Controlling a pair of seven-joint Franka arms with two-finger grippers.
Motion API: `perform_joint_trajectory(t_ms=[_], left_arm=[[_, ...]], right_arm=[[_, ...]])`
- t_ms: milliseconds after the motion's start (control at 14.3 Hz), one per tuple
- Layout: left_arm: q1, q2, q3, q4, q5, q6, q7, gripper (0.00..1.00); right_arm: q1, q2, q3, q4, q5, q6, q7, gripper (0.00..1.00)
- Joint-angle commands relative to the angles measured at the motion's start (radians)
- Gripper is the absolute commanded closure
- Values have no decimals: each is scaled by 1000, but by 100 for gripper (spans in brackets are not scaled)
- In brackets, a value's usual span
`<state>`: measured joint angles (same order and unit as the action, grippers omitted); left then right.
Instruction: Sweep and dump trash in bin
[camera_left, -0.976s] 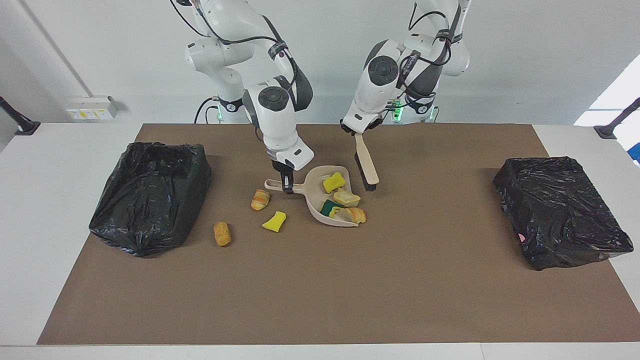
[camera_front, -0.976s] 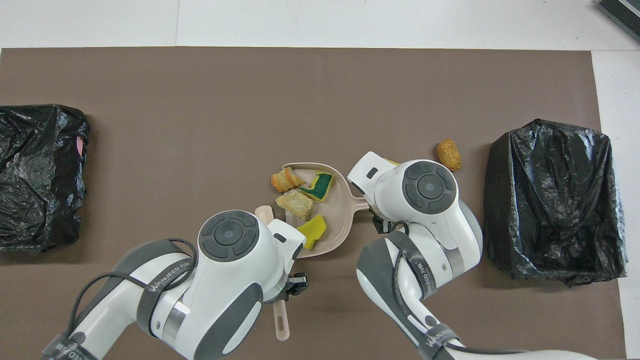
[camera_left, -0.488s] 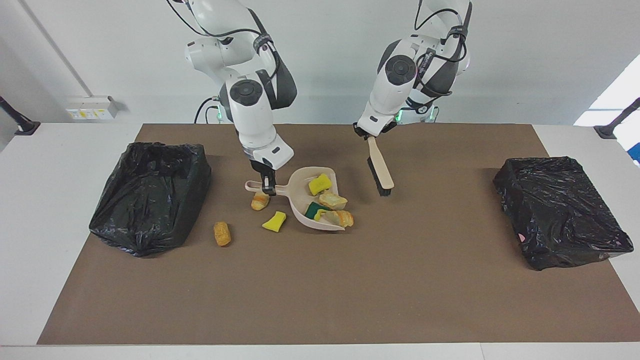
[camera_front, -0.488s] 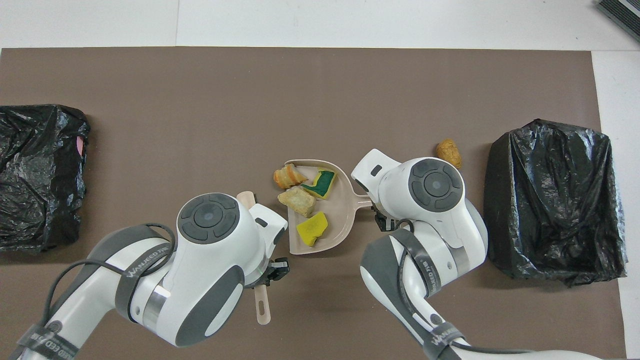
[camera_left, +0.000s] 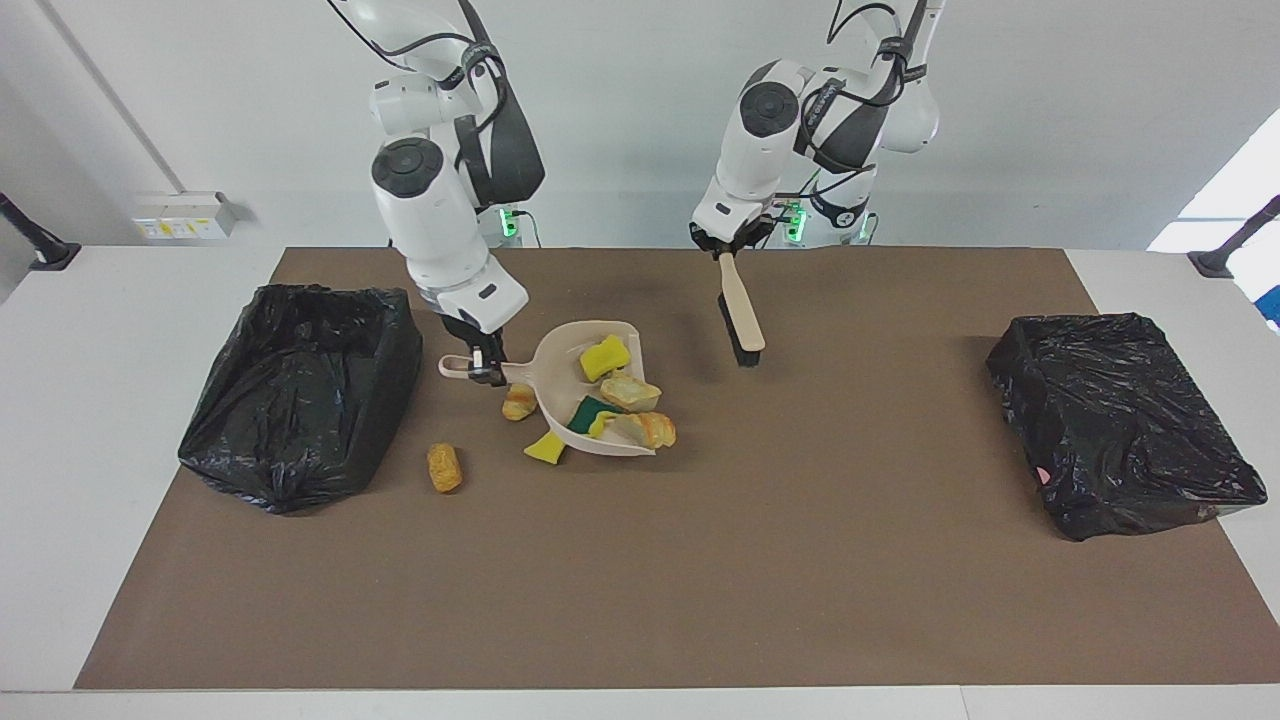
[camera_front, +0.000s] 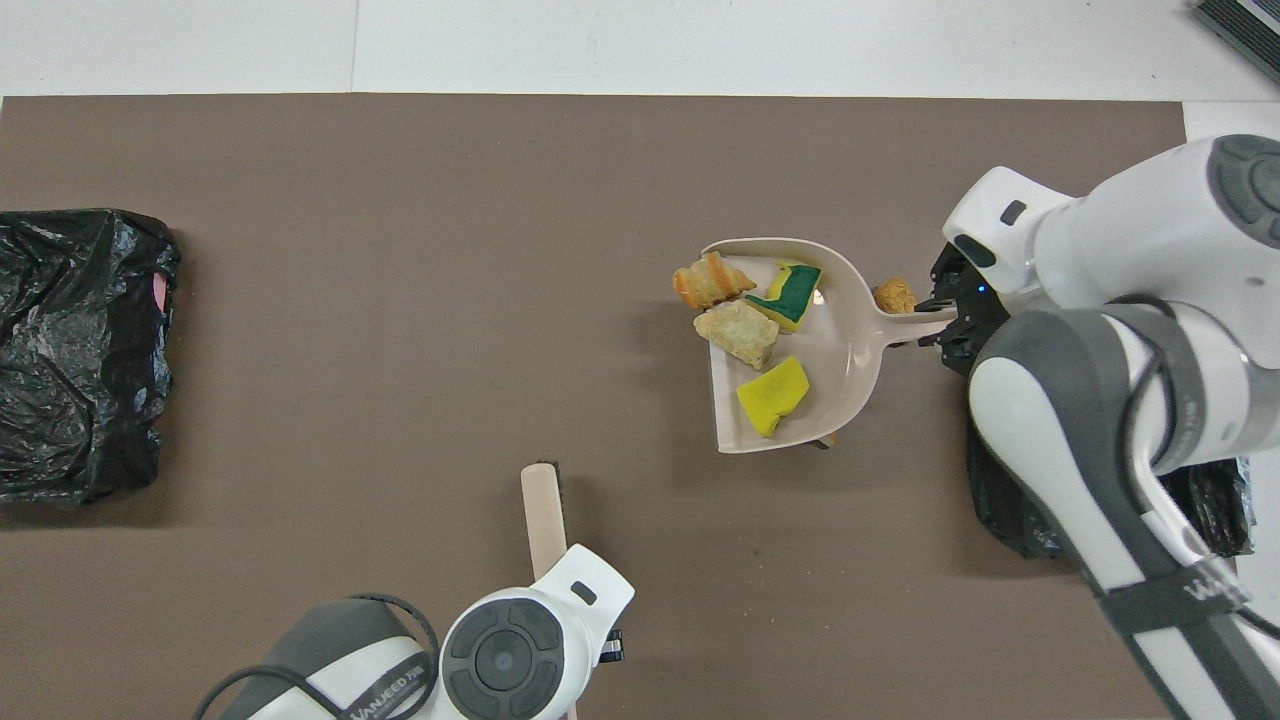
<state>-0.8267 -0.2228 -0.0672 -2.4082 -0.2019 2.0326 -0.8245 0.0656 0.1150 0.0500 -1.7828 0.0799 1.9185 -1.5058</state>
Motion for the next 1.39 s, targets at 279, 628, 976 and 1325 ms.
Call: perform_joint_trajectory(t_ms=[279, 628, 976, 1325], left_arm=[[-63, -13, 14, -109, 4, 133, -19, 100], [-91, -7, 15, -127, 4, 164, -2, 100], [-89, 16, 17, -135, 4, 175, -1, 100], [-78, 33, 17, -135, 4, 201, 53, 74]], right_arm=[[-212, -49, 1, 69, 38, -99, -203, 100], [-397, -70, -4, 68, 37, -147, -379, 100], [-526, -100, -33, 46, -40, -128, -522, 100], [-556, -123, -33, -1, -239, -50, -443, 100]])
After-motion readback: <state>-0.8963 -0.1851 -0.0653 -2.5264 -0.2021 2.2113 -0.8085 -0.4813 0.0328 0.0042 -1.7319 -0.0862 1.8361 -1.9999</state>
